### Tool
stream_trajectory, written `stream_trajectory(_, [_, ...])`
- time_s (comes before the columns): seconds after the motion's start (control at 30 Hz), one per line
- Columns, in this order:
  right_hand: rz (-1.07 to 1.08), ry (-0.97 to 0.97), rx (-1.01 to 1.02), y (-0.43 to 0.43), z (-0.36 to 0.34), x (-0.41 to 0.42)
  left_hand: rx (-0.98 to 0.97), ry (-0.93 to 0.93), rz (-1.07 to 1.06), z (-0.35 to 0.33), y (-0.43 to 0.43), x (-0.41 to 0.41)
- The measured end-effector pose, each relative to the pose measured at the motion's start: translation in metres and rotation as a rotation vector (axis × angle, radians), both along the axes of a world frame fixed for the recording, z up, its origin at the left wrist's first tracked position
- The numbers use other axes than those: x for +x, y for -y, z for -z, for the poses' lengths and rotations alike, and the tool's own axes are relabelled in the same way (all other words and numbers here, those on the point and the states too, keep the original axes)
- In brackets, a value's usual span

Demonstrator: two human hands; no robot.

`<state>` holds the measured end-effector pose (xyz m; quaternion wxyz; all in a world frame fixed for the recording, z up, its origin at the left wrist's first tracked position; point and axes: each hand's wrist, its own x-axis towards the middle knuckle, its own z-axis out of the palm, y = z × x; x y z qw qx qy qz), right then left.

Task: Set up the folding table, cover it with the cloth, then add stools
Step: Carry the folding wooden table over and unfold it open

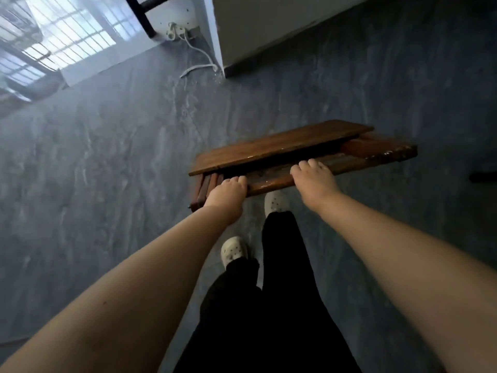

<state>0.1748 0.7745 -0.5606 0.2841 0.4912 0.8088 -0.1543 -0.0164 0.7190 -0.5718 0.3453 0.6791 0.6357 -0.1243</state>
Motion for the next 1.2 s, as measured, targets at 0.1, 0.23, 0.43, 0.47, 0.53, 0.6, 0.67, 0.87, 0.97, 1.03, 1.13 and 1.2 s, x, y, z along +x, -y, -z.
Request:
stream_trajectory(0.1, [-0.011, -0.016, -0.081, 0.085, 0.005, -0.023, -0.028, -0.037, 0.011, 0.007, 0.081, -0.027])
stream_trajectory(0.23, [-0.083, -0.064, -0.120, 0.209, 0.007, -0.047, -0.053, -0.035, -0.026, 0.005, 0.207, -0.054])
stream_trajectory(0.43, [-0.247, -0.191, -0.108, 0.377, 0.008, -0.042, -0.055, 0.010, -0.189, -0.003, 0.408, -0.052])
stream_trajectory(0.47, [-0.273, -0.222, -0.100, 0.404, 0.011, -0.039, -0.034, 0.013, -0.217, -0.003, 0.443, -0.047])
stream_trajectory(0.53, [-0.335, -0.272, -0.082, 0.455, 0.014, -0.031, -0.002, 0.005, -0.248, -0.003, 0.509, -0.035])
stream_trajectory(0.6, [-0.408, -0.282, -0.061, 0.505, 0.017, -0.024, -0.014, 0.022, -0.274, -0.004, 0.569, -0.023])
stream_trajectory(0.67, [-0.448, -0.273, -0.035, 0.552, 0.021, -0.021, -0.025, 0.053, -0.344, -0.003, 0.621, -0.017])
stream_trajectory(0.87, [-0.484, -0.269, 0.025, 0.658, 0.018, -0.028, 0.020, 0.183, -0.552, 0.002, 0.747, -0.008])
stream_trajectory(0.97, [-0.564, -0.227, 0.028, 0.699, 0.009, -0.048, 0.058, 0.207, -0.650, -0.004, 0.795, -0.015])
stream_trajectory(1.03, [-0.650, -0.231, 0.032, 0.722, 0.004, -0.064, 0.073, 0.198, -0.731, -0.008, 0.826, -0.023])
stream_trajectory(1.13, [-0.784, -0.256, -0.008, 0.749, -0.002, -0.087, 0.066, 0.202, -0.872, -0.014, 0.871, -0.031])
stream_trajectory(1.2, [-0.889, -0.293, -0.025, 0.760, -0.005, -0.103, 0.036, 0.231, -0.989, -0.017, 0.897, -0.031])
